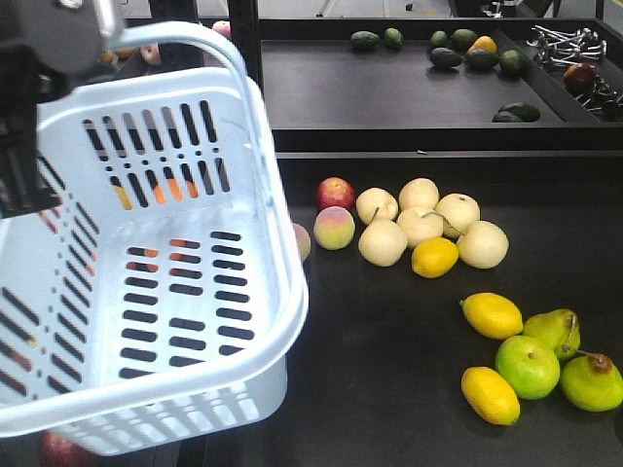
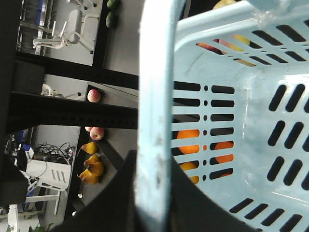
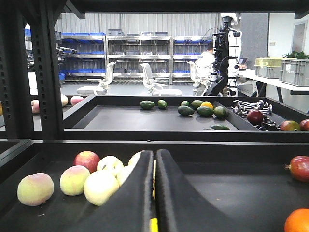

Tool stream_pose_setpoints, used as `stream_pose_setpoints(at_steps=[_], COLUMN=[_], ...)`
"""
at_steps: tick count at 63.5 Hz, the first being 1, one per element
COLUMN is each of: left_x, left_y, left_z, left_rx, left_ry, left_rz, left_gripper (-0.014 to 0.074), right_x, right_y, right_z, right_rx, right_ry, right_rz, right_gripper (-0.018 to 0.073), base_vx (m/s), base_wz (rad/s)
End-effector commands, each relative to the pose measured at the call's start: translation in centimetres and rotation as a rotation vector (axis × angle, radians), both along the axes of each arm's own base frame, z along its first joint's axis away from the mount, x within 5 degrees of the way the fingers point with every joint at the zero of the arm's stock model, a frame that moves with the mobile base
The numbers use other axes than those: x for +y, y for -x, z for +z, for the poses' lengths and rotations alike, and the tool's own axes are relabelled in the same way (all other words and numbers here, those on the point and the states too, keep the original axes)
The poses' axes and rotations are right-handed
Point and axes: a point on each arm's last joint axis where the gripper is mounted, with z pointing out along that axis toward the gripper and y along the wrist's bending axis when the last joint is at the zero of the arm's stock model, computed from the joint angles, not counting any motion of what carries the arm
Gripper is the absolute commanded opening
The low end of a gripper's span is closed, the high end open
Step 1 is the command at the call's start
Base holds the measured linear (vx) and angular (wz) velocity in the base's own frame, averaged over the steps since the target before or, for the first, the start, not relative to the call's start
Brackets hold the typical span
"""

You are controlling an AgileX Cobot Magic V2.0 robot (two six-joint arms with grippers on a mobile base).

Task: Pick three apples into basket with both arms
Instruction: 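Lift the light-blue basket by its handle with the left gripper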

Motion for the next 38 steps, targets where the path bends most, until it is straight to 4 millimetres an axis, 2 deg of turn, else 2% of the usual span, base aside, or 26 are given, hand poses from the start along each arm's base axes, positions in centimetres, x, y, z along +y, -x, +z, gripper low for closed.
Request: stream_pose_setpoints(at_steps=[1, 38], left_x=[1.3, 1.44], left_y=[1.27, 1.48], left_z=[2.68, 2.78], left_rx=[-0.128, -0.127], left_ry=[0.079, 0.088], left_rz=[-0.012, -0.015], left_gripper=[-0.0008, -0.0008], right_x=[0.0, 0.0], right_y=[0.14, 0.14], right_z=[0.31, 0.31], right_rx=[-0.079, -0.079], right_ry=[0.002, 0.002], right_rz=[0.0, 0.0], right_gripper=[-0.0008, -0.0008], base_vx=[0.0, 0.0], base_wz=[0.0, 0.0])
